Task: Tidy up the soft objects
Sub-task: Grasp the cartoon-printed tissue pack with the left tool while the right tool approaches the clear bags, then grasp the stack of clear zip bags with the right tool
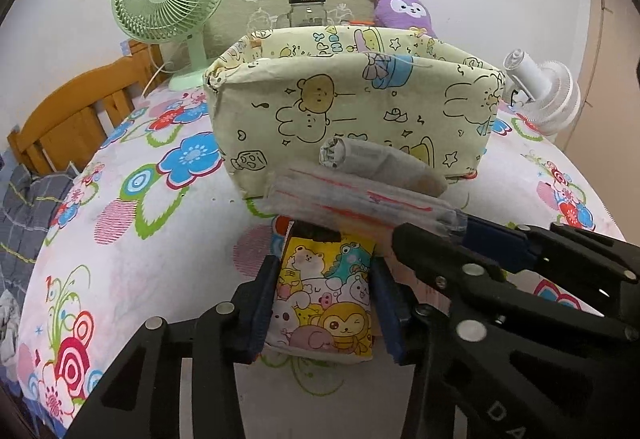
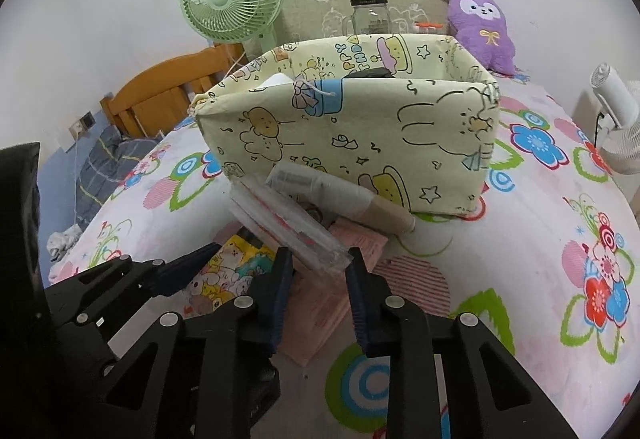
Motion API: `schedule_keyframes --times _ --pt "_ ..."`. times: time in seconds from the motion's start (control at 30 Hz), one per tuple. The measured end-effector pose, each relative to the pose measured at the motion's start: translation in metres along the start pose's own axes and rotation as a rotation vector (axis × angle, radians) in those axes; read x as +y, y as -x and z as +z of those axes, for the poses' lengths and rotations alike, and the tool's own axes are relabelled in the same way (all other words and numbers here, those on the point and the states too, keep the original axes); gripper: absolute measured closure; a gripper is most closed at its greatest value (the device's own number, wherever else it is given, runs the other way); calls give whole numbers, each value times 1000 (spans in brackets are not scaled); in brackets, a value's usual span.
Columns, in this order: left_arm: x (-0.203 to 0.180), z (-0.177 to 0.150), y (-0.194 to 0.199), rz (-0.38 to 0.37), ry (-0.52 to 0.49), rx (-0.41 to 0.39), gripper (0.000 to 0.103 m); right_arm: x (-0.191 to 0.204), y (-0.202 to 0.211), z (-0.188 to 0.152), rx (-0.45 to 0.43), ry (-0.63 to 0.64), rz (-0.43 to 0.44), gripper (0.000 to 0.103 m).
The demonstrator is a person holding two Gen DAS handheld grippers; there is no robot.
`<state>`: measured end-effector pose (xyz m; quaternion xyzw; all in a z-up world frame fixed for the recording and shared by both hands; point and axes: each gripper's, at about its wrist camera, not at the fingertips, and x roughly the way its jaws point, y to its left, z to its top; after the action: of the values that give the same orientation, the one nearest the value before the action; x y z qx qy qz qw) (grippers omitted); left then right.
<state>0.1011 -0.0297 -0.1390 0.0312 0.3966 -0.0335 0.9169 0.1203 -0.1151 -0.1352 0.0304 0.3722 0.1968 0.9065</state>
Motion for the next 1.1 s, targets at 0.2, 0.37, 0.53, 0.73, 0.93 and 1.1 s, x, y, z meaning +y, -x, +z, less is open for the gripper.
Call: schedule_keyframes --times 0.2,0.37,0.53,0.73,0.93,1.1 --pt "-3 -7 7 38 -5 -4 57 -4 11 -10 -2 -15 -3 76" --pt "-3 -12 12 50 0 -7 57 -4 20 -16 2 -9 -13 76" --pt "-1 -15 16 58 16 -9 57 -3 26 -18 10 0 -4 69" --pt "5 -17 17 72 30 -9 57 -1 27 -18 12 17 -26 55" --pt "7 -16 16 74 36 -15 57 -2 25 -15 0 29 -42 37" --pt "8 -11 13 78 31 -27 57 2 20 -10 -8 44 -40 37"
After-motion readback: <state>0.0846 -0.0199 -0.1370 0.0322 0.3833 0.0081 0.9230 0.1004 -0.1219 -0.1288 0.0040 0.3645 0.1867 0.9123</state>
